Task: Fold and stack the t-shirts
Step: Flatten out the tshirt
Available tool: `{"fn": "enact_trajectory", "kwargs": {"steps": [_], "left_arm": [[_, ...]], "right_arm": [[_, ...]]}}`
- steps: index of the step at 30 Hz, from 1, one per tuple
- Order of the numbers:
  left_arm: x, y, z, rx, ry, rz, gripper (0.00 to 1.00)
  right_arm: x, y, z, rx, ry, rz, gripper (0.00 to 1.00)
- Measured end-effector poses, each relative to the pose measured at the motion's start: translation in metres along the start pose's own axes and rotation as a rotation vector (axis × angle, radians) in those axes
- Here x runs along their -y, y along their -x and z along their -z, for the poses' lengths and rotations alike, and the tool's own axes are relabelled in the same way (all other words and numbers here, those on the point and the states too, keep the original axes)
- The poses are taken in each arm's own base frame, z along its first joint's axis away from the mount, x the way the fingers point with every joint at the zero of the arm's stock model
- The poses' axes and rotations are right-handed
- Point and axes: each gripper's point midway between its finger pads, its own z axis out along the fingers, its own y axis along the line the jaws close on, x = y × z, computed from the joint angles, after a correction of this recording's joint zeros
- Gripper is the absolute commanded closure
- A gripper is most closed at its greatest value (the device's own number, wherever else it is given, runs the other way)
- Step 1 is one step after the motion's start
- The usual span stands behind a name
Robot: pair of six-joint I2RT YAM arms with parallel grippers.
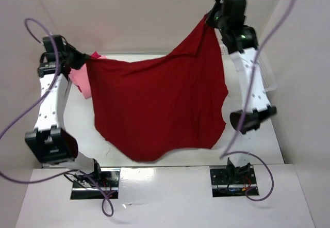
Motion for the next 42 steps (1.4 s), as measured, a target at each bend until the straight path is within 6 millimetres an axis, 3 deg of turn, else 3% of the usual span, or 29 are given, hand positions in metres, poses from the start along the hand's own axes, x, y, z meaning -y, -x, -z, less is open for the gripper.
{"fn": "enact_trajectory", "kwargs": {"steps": [2, 4, 5, 7, 9, 12, 14, 18, 21, 24, 27, 32, 34, 35, 37, 39, 42], "left_arm": [[-0.036, -0.031, -0.038, -0.099, 0.099, 0.016, 1.0], [-0.053, -0.052, -0.063, -0.163, 0.147, 0.019, 1.0], [-0.055, -0.058, -0.07, -0.181, 0.158, 0.018, 1.0], [-0.048, -0.058, -0.076, -0.194, 0.148, 0.016, 1.0], [-0.021, -0.043, -0.072, -0.163, 0.086, 0.007, 1.0], [0.031, -0.002, -0.054, -0.061, -0.047, -0.004, 1.0], [0.064, 0.027, -0.035, 0.01, -0.142, -0.003, 1.0], [0.092, 0.065, -0.006, 0.109, -0.239, 0.003, 1.0], [0.096, 0.073, -0.002, 0.124, -0.262, 0.006, 1.0], [0.083, 0.06, -0.013, 0.095, -0.246, 0.01, 1.0], [0.043, 0.025, -0.031, 0.019, -0.168, 0.026, 1.0], [-0.055, -0.062, -0.051, -0.145, 0.018, 0.06, 1.0], [-0.098, -0.102, -0.049, -0.222, 0.109, 0.066, 1.0], [-0.117, -0.12, -0.046, -0.258, 0.15, 0.067, 1.0], [-0.154, -0.153, -0.034, -0.319, 0.236, 0.066, 1.0], [-0.181, -0.175, -0.022, -0.36, 0.291, 0.06, 1.0], [-0.214, -0.199, -0.003, -0.41, 0.364, 0.074, 1.0]], "right_arm": [[0.024, -0.061, -0.053, -0.141, -0.03, 0.014, 1.0], [0.05, -0.109, -0.087, -0.26, -0.056, -0.005, 1.0], [0.061, -0.123, -0.097, -0.298, -0.067, -0.025, 1.0], [0.074, -0.124, -0.103, -0.314, -0.073, -0.067, 1.0], [0.077, -0.096, -0.1, -0.257, -0.055, -0.111, 1.0], [0.063, -0.022, -0.075, -0.089, 0.016, -0.159, 1.0], [0.047, 0.033, -0.043, 0.032, 0.084, -0.186, 1.0], [0.016, 0.119, 0.036, 0.231, 0.217, -0.205, 1.0], [0.004, 0.15, 0.082, 0.307, 0.271, -0.209, 1.0], [0.007, 0.141, 0.098, 0.273, 0.258, -0.205, 1.0], [0.034, 0.08, 0.087, 0.145, 0.172, -0.2, 1.0], [0.116, -0.112, 0.064, -0.24, -0.064, -0.192, 1.0], [0.149, -0.194, 0.073, -0.406, -0.153, -0.189, 1.0], [0.167, -0.24, 0.088, -0.513, -0.207, -0.189, 1.0], [0.19, -0.305, 0.122, -0.677, -0.282, -0.197, 1.0], [0.2, -0.344, 0.16, -0.789, -0.321, -0.231, 1.0], [0.193, -0.353, 0.189, -0.833, -0.311, -0.294, 1.0]]}}
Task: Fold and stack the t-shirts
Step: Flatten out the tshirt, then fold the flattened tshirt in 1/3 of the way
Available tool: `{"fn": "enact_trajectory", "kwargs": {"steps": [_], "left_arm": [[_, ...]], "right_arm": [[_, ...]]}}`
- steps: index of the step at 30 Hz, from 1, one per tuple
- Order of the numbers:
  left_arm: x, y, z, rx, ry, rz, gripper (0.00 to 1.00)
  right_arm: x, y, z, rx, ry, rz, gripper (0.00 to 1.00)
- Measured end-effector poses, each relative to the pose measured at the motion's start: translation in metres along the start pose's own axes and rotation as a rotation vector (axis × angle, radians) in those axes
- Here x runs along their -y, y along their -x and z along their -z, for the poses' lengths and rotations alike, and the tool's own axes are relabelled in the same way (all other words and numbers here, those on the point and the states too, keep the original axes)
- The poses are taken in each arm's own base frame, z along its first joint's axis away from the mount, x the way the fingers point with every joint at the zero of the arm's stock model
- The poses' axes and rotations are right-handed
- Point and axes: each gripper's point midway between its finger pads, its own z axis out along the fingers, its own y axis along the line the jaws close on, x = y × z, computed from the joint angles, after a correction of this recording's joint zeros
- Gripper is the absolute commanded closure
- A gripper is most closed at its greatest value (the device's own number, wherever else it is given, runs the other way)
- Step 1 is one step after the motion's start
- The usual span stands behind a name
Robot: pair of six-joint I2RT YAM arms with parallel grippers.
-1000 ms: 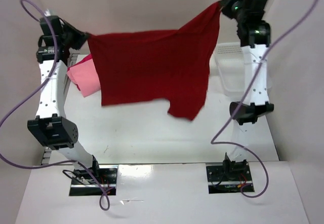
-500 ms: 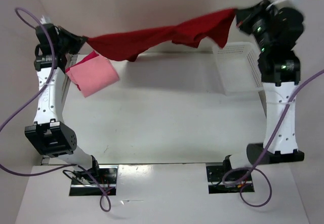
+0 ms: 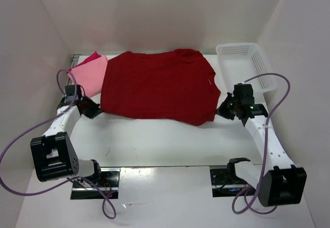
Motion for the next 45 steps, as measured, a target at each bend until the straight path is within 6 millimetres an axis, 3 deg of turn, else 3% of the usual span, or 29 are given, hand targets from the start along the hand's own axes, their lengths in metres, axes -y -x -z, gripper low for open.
{"fn": "enact_trajectory", "kwargs": {"steps": [5, 9, 14, 18, 23, 28, 32, 36, 40, 43, 45], "left_arm": [[-0.031, -0.023, 0.008, -0.054, 0.054, 0.005, 1.0], [-0.027, -0.027, 0.032, -0.053, 0.013, -0.013, 1.0], [-0.021, -0.03, 0.037, -0.081, -0.014, -0.024, 1.0], [-0.008, -0.015, 0.019, -0.115, -0.009, 0.005, 1.0], [0.019, 0.018, -0.004, -0.091, -0.04, 0.02, 1.0], [0.027, 0.032, -0.037, -0.097, -0.024, 0.042, 1.0], [0.032, 0.039, -0.054, -0.104, 0.001, 0.057, 1.0], [0.055, 0.062, -0.063, -0.057, -0.029, 0.05, 1.0], [0.071, 0.079, -0.078, -0.023, -0.046, 0.038, 1.0], [0.069, 0.081, -0.096, -0.025, -0.028, 0.037, 0.91], [0.063, 0.078, -0.105, -0.037, -0.009, 0.042, 0.79]], "right_arm": [[-0.019, -0.012, 0.032, 0.012, 0.13, -0.053, 1.0], [-0.016, -0.037, 0.058, -0.027, 0.154, -0.095, 1.0], [-0.013, -0.039, 0.066, -0.031, 0.133, -0.119, 1.0], [-0.019, -0.02, 0.041, -0.048, 0.089, -0.126, 1.0], [-0.034, 0.027, -0.013, -0.033, 0.022, -0.119, 1.0], [-0.052, 0.08, -0.055, 0.031, -0.001, -0.098, 1.0], [-0.068, 0.122, -0.074, 0.091, 0.0, -0.086, 1.0], [-0.087, 0.164, -0.087, 0.158, 0.02, -0.073, 1.0], [-0.094, 0.187, -0.11, 0.179, 0.014, -0.059, 0.99], [-0.093, 0.195, -0.13, 0.176, -0.007, -0.053, 0.95], [-0.092, 0.197, -0.143, 0.169, -0.02, -0.049, 0.8]]}}
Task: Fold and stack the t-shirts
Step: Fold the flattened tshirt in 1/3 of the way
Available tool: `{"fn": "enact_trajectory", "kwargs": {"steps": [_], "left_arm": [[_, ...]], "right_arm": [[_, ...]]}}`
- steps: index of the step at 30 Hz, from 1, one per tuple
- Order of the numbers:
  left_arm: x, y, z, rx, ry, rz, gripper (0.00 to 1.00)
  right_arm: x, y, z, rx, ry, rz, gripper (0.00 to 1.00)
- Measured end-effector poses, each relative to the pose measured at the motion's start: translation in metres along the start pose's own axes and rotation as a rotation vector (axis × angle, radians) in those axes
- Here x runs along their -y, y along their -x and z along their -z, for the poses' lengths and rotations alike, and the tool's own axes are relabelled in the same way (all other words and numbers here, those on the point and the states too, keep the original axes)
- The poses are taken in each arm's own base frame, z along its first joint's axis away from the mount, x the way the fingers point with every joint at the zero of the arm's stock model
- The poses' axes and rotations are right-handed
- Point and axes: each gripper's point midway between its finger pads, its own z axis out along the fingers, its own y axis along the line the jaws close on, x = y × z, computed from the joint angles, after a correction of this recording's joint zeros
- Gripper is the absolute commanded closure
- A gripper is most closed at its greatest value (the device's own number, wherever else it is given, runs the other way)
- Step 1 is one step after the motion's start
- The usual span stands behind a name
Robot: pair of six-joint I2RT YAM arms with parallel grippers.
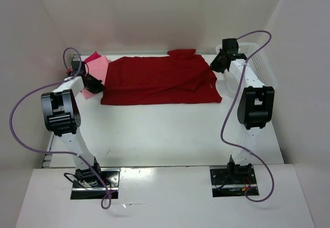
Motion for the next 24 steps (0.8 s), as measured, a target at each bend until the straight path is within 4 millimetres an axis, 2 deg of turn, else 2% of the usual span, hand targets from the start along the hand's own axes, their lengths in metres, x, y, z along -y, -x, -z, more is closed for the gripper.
{"fn": "enact_trajectory", "kwargs": {"steps": [1, 2, 3, 4, 6, 8, 9, 10, 11, 13, 14, 17, 18, 22, 24], "left_arm": [[-0.002, 0.0, -0.002, -0.002, 0.007, 0.006, 0.74], [-0.003, 0.0, -0.004, -0.002, 0.01, 0.008, 0.67], [-0.003, 0.0, -0.004, 0.001, 0.009, 0.009, 0.53], [0.0, 0.002, -0.002, 0.009, -0.001, 0.008, 0.48], [0.006, 0.007, 0.004, 0.036, -0.029, 0.008, 0.41], [0.009, 0.008, 0.019, 0.068, -0.055, 0.003, 0.39], [0.006, 0.007, 0.031, 0.083, -0.058, 0.004, 0.39], [0.005, 0.005, 0.043, 0.102, -0.07, 0.003, 0.41], [0.001, 0.002, 0.056, 0.121, -0.079, 0.003, 0.49], [-0.008, -0.007, 0.075, 0.143, -0.085, 0.006, 0.59], [-0.014, -0.012, 0.08, 0.146, -0.082, 0.01, 0.62], [-0.038, -0.031, 0.071, 0.105, -0.038, 0.023, 0.63], [-0.046, -0.038, 0.063, 0.077, -0.019, 0.031, 0.61], [-0.082, -0.064, 0.029, -0.044, 0.079, 0.081, 0.55], [-0.082, -0.067, 0.022, -0.075, 0.066, 0.102, 0.55]], "right_arm": [[0.001, -0.001, -0.005, -0.003, -0.005, 0.007, 0.7], [0.002, -0.002, -0.008, -0.006, -0.01, 0.008, 0.65], [0.004, -0.003, -0.01, -0.011, -0.014, 0.011, 0.6], [0.004, -0.004, -0.01, -0.015, -0.015, 0.013, 0.58], [0.003, -0.002, -0.007, -0.007, -0.008, 0.016, 0.53], [0.002, -0.004, 0.002, 0.003, 0.009, 0.015, 0.52], [0.005, -0.007, 0.011, 0.011, 0.018, 0.014, 0.57], [0.01, -0.015, 0.02, 0.008, 0.021, 0.012, 0.66], [0.016, -0.024, 0.033, 0.001, 0.022, 0.007, 0.85], [0.027, -0.043, 0.057, 0.0, 0.041, -0.012, 0.98], [0.033, -0.052, 0.065, -0.007, 0.039, -0.017, 1.0], [0.051, -0.079, 0.078, -0.029, 0.04, -0.042, 0.98], [0.057, -0.089, 0.077, -0.039, 0.035, -0.049, 0.89], [0.089, -0.13, 0.068, -0.124, -0.032, -0.077, 0.73], [0.097, -0.138, 0.067, -0.137, -0.054, -0.082, 0.68]]}}
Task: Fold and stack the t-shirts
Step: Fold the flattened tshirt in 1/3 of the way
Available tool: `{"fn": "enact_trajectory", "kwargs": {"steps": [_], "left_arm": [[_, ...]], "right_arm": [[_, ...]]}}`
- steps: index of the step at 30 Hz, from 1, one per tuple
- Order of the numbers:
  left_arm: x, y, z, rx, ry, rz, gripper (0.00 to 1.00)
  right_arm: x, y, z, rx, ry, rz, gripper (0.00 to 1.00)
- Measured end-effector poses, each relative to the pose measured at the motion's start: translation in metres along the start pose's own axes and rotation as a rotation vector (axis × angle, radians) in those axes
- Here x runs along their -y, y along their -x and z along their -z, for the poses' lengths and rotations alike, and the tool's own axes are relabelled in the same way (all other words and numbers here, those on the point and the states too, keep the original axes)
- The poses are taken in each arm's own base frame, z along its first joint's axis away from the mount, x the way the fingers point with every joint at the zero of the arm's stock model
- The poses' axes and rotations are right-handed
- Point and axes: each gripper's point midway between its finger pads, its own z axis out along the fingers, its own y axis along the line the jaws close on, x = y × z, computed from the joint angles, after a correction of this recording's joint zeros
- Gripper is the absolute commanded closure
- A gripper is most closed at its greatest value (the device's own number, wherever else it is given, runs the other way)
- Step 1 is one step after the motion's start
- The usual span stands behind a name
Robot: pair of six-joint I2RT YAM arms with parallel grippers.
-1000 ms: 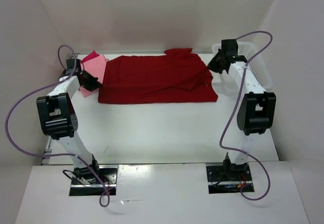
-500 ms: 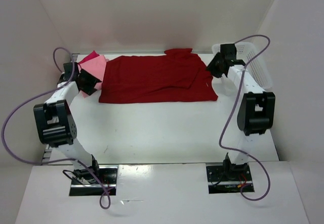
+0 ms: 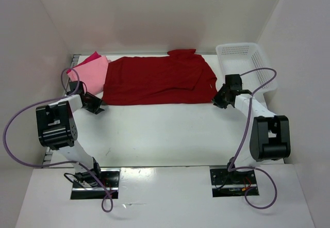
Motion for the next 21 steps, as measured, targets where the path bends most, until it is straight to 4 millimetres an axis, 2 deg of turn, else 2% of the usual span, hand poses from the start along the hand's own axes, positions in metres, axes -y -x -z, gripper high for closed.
{"fn": "enact_trajectory", "kwargs": {"steps": [2, 4, 6, 10, 15, 17, 20, 21], "left_arm": [[0.004, 0.004, -0.001, 0.014, -0.015, 0.006, 0.55], [0.006, 0.007, -0.005, 0.014, -0.026, 0.013, 0.58], [0.011, 0.01, -0.008, 0.016, -0.038, 0.014, 0.64], [0.016, 0.014, -0.015, 0.014, -0.055, 0.022, 0.83], [0.017, 0.014, -0.018, 0.01, -0.06, 0.025, 0.94], [0.018, 0.014, -0.019, 0.01, -0.06, 0.019, 1.0], [0.022, 0.013, -0.02, 0.016, -0.057, 0.003, 1.0], [0.023, 0.011, -0.02, 0.016, -0.054, -0.003, 1.0]], "right_arm": [[0.004, 0.001, -0.002, 0.014, -0.019, -0.012, 0.61], [0.006, 0.006, -0.004, 0.041, -0.028, -0.023, 0.6], [0.006, 0.01, -0.009, 0.061, -0.033, -0.036, 0.6], [0.014, 0.009, -0.03, 0.06, -0.071, -0.066, 0.6], [0.029, 0.001, -0.056, 0.046, -0.148, -0.082, 0.6], [0.024, 0.005, -0.06, 0.059, -0.147, -0.087, 0.75], [0.014, 0.01, -0.068, 0.07, -0.146, -0.094, 0.95], [0.012, 0.01, -0.069, 0.074, -0.146, -0.095, 0.97]]}}
